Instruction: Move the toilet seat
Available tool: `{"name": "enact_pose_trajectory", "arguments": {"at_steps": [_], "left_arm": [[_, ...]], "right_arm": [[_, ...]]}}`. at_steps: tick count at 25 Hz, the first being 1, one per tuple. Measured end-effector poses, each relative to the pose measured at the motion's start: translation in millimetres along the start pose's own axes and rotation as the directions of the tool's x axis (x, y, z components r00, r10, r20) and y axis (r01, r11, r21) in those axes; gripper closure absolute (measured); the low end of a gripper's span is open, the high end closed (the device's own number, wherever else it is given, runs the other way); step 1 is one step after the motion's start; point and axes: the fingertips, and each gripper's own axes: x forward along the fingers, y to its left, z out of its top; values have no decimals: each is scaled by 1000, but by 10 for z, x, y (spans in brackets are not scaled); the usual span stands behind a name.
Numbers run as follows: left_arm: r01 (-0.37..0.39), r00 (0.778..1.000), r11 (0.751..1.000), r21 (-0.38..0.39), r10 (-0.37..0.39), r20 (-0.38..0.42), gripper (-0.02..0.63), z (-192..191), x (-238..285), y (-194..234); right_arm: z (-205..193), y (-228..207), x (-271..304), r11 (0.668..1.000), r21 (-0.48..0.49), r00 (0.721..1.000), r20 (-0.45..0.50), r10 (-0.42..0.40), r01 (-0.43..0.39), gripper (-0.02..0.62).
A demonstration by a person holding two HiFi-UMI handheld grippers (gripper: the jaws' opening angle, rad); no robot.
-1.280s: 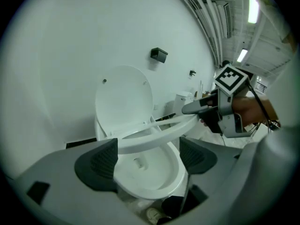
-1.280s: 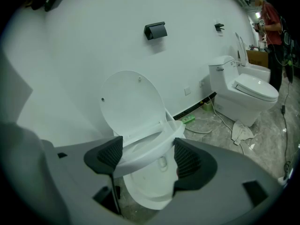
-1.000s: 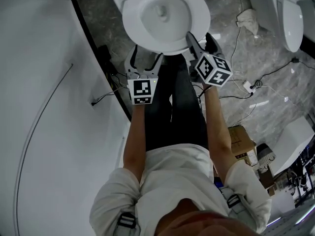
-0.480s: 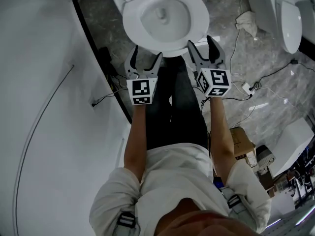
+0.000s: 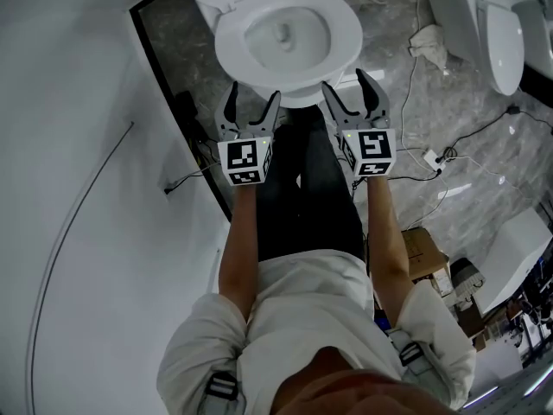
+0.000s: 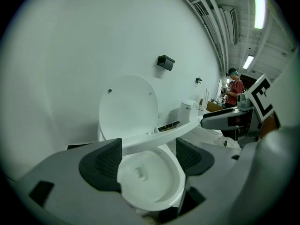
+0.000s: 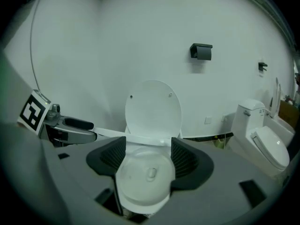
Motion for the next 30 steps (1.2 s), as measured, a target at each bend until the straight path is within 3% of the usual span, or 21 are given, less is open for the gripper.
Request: {"name": "enact_pose_trajectory", "arguments": {"at_steps": [15,30], "left_arm": [[-37,997,998,-43,39,65,235,410,30,205],[-67,991,997,-33,70,113,252,839,174,348]], "right_arm": [[497,45,157,996,-87,998,63,29,-23,290],[832,37,420,984,-167,995,69,71,-59,328]]}}
